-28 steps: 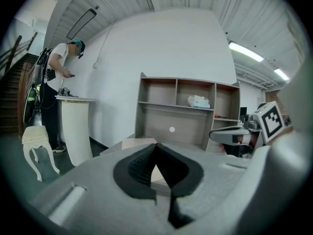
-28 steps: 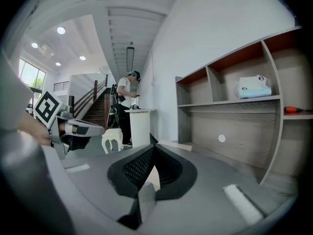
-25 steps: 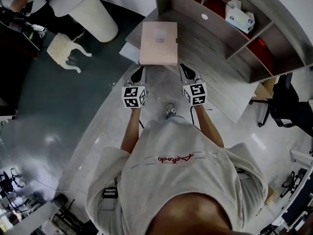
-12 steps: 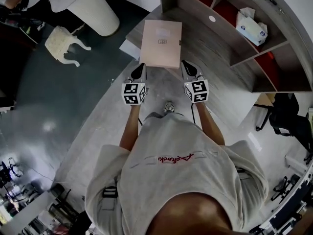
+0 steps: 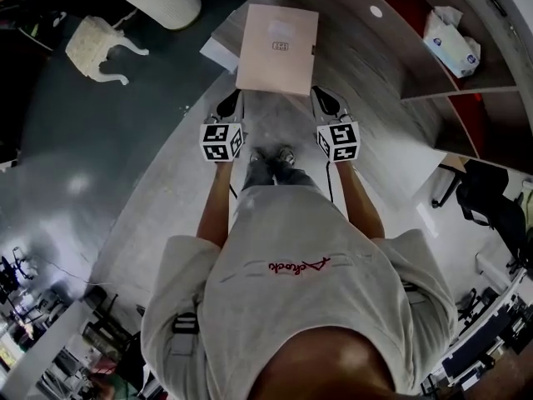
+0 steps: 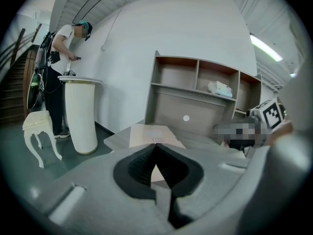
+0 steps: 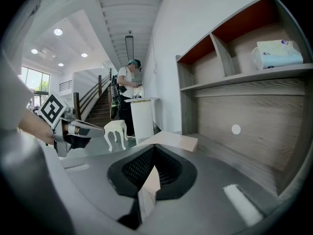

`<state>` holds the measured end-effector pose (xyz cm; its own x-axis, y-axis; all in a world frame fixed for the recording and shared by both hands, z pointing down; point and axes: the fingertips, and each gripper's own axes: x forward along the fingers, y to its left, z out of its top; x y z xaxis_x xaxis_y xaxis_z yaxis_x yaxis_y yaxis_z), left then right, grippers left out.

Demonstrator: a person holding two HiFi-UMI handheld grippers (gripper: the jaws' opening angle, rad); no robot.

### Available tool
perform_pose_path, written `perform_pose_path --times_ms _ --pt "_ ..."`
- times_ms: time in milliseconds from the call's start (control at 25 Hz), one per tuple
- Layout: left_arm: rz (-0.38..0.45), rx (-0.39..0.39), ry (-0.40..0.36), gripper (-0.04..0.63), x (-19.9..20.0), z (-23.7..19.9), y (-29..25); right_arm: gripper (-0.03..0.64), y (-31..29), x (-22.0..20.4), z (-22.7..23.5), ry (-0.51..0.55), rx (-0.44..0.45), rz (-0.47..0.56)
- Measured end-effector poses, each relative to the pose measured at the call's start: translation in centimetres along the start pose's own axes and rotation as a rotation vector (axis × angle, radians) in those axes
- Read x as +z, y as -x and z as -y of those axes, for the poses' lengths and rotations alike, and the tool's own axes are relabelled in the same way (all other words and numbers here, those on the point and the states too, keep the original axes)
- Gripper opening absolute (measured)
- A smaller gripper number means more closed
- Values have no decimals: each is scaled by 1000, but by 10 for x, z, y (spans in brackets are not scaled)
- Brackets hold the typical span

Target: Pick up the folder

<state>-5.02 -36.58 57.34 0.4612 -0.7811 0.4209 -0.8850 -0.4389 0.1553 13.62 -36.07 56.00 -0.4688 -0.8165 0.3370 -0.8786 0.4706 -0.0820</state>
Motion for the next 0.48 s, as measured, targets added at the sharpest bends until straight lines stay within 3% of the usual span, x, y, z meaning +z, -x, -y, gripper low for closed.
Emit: perform_pose_path --times_ms 480 --pt "-57 -45 67 0 -35 -32 -21 6 -25 -27 -14 -20 -19 -66"
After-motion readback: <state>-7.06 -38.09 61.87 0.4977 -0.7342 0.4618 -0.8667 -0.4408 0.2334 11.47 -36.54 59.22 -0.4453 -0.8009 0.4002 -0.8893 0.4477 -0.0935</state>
